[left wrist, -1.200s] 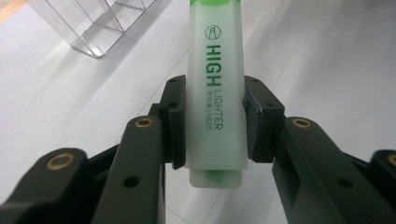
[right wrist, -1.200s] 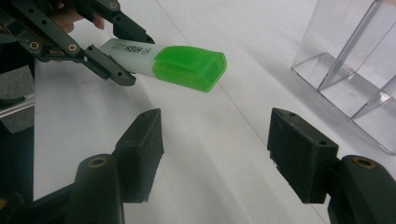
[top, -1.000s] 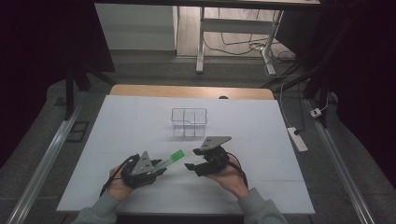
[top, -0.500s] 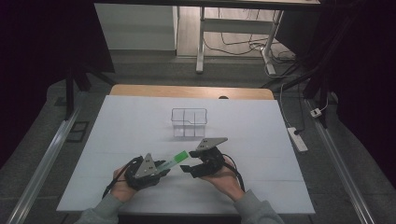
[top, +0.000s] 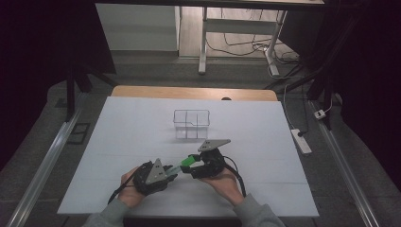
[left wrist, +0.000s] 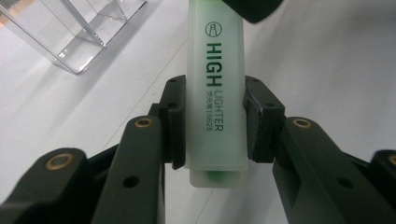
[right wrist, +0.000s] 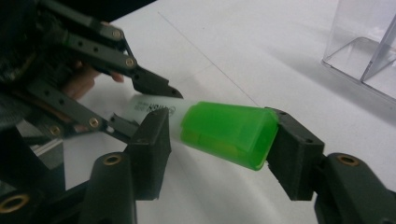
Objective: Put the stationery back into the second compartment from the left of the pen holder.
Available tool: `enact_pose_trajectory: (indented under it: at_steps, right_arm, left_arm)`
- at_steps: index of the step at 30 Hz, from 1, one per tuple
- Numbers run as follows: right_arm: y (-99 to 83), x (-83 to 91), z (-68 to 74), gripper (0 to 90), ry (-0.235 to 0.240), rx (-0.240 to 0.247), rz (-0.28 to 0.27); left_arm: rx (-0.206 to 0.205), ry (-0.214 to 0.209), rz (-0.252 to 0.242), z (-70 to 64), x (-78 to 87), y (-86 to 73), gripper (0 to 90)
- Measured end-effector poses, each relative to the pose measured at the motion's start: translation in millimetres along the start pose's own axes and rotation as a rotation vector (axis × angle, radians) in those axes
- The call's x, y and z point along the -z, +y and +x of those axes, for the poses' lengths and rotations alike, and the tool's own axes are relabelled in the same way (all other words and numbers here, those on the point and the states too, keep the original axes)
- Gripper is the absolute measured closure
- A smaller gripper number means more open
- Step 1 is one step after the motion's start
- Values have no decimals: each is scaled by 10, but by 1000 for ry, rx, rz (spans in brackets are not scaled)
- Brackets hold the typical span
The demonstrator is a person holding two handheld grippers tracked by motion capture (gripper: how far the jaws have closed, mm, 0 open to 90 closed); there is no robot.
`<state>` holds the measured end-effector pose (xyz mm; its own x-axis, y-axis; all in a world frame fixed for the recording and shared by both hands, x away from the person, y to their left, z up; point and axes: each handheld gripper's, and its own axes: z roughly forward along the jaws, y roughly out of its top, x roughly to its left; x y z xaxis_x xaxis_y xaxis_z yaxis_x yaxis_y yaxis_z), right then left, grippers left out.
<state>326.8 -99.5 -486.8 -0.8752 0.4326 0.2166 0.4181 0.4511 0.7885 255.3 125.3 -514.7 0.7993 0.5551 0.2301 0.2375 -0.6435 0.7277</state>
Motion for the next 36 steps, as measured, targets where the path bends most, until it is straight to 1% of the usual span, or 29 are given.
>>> enact_pose_trajectory:
  at_steps: [4,8,10,13,14,15,18,20,22,25,28,31,36]
  right_arm:
    - [5,14,-6,469,6,-22,-19]
    - [5,24,-32,525,32,-49,-32]
    - [5,37,-47,568,56,-66,-43]
    - [12,56,-54,609,89,-80,-64]
    - [13,60,-54,638,103,-85,-70]
    - [13,65,-52,686,115,-89,-74]
    - [20,62,-30,725,145,-71,-74]
    - [28,63,-12,740,155,-62,-80]
    - [37,69,10,744,150,-45,-86]
    - [44,85,31,746,114,-12,-89]
    - [47,112,14,747,101,-11,-100]
    - [55,160,-6,747,83,-5,-120]
    - [78,265,-48,747,59,-1,-149]
  left_arm:
    - [-3,11,14,-18,-29,7,645]
    - [-12,20,32,-23,-56,5,644]
    - [-16,17,40,-28,-72,4,644]
    - [-20,16,50,-42,-101,6,644]
    - [-20,14,54,-43,-109,5,643]
    - [-18,11,52,-38,-112,4,640]
    - [-9,8,49,-31,-120,-1,640]
    - [-4,9,44,-22,-114,-3,636]
    - [6,9,36,-15,-108,-5,627]
    - [22,7,28,3,-100,-10,597]
    - [31,13,36,19,-103,-16,532]
    - [42,9,38,44,-95,-26,484]
    - [93,-17,51,97,-88,-52,413]
